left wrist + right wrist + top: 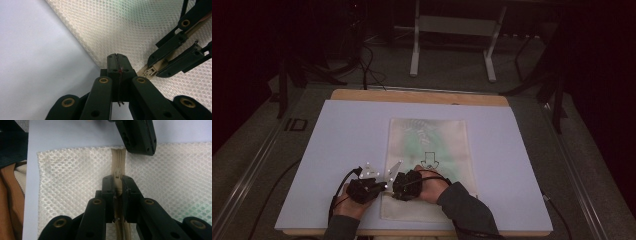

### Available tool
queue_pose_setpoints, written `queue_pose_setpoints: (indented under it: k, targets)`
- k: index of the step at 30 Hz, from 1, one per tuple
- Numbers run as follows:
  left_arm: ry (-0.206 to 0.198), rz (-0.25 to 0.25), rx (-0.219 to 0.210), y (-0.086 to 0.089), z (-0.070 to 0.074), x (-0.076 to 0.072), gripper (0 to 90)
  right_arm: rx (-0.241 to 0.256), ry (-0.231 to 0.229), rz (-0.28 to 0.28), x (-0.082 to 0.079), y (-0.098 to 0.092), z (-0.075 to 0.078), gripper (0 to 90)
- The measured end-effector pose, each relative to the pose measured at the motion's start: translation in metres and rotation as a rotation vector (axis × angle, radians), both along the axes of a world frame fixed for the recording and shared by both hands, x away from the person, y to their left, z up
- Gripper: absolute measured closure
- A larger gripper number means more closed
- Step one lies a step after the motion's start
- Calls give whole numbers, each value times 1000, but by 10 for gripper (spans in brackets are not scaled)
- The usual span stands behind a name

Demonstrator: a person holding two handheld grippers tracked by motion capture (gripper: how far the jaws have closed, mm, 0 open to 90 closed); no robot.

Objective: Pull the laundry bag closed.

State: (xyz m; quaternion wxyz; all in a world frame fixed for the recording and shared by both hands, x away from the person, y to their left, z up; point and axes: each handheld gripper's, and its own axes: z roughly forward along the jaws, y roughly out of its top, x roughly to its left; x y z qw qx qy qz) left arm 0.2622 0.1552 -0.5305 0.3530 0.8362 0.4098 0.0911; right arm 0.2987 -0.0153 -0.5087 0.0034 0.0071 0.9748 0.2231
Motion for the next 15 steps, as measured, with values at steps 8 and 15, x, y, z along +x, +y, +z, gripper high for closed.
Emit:
queue_pose_setpoints:
  k: [8,15]
  targets:
    - [1,0,2,0,0,0,896,-5,-2,5,0,-4,0,824]
    - [1,1,3,0,0,0,896,-9,1,0,0,-7,1,823]
